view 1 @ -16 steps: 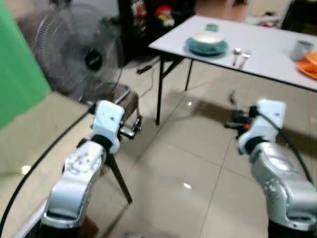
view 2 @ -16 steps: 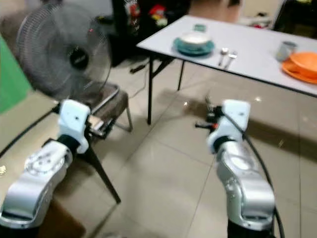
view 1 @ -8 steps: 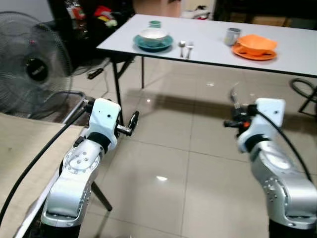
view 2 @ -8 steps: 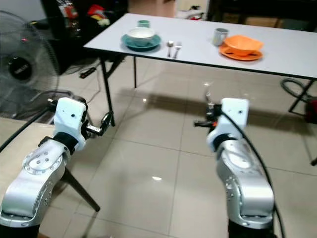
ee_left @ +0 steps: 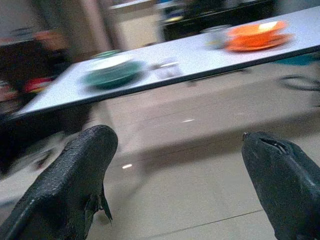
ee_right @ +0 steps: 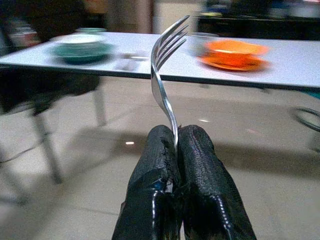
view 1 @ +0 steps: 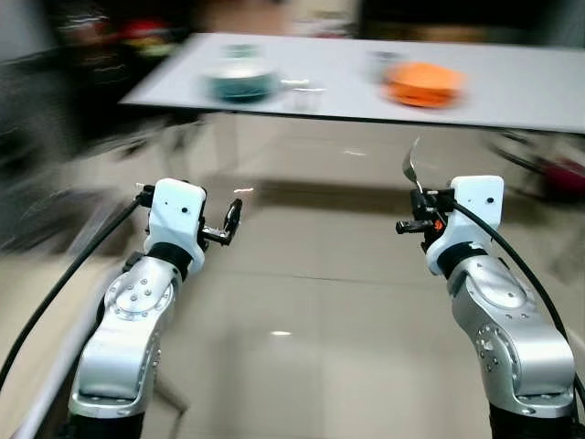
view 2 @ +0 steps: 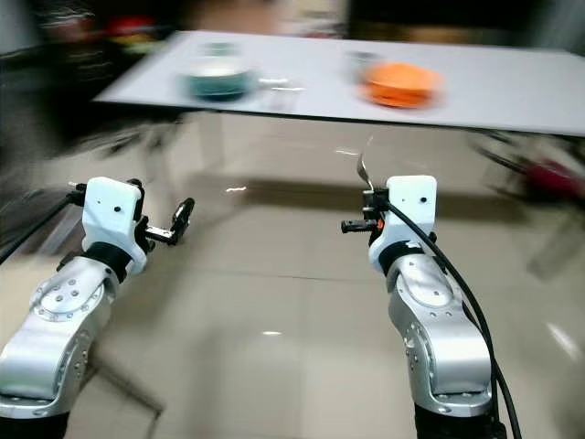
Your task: Setting the table
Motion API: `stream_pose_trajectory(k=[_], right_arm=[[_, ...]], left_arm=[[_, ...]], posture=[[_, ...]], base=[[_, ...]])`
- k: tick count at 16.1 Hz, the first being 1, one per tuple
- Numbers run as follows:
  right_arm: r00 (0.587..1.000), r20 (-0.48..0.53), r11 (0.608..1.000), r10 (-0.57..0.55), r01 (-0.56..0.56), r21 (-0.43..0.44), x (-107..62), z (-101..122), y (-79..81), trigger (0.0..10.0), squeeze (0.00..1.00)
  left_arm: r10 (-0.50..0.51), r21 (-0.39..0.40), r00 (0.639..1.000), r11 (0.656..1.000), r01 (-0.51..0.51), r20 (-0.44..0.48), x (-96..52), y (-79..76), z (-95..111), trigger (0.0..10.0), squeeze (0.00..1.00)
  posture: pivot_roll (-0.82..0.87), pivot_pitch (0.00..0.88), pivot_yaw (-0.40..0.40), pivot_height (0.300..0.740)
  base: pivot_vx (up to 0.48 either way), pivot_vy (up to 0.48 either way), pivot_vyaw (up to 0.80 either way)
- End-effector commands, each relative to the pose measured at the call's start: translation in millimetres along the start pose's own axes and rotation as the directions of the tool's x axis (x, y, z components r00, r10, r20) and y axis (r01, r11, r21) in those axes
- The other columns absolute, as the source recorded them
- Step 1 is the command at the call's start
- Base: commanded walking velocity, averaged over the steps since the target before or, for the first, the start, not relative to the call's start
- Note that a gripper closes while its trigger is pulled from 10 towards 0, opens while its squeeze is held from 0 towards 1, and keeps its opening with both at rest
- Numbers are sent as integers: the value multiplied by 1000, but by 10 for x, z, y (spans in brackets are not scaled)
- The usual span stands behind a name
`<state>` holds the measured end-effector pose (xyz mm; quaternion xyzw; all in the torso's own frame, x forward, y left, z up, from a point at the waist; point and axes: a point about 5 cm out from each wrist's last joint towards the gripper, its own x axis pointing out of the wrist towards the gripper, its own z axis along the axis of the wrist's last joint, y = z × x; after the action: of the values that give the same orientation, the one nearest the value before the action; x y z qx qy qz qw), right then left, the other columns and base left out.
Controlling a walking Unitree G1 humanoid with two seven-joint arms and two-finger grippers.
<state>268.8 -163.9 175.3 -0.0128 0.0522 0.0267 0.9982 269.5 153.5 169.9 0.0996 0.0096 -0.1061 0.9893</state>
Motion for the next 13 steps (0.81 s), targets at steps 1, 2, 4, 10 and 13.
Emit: stream_pose_trajectory(k=[1,2,4,10,13], right_arm=[[1000,9,1000,-12,11,22,13,7,-27,10000,0],[1000,7,1000,-11,11,28,13,1,-31,10000,0],[1000,-6,999,-18,18,31,18,-10,-61,10000,0],[999,-2,999,-36,36,27,6,-14,-87,10000,0],[999,1,999,-48,48,16,7,-23,-114,10000,0]], left_arm=[[-3,-3,1000,1000,3,-3,-4,-6,-11,10000,0],[-1,-4,1000,1000,1,-5,-5,1,-17,10000,0],[2,-13,1000,1000,-2,-5,-1,5,-19,10000,0],[-3,-22,1000,1000,3,-12,-26,-7,-64,10000,0],[-8,-23,1000,1000,8,-12,-36,-14,-70,10000,0]], posture=[[125,0,4,740],[125,0,4,740],[124,0,3,740],[115,0,-3,740],[110,0,-1,740]], base=[[285,0,0],[285,0,0],[287,0,0],[287,0,0],[278,0,0]])
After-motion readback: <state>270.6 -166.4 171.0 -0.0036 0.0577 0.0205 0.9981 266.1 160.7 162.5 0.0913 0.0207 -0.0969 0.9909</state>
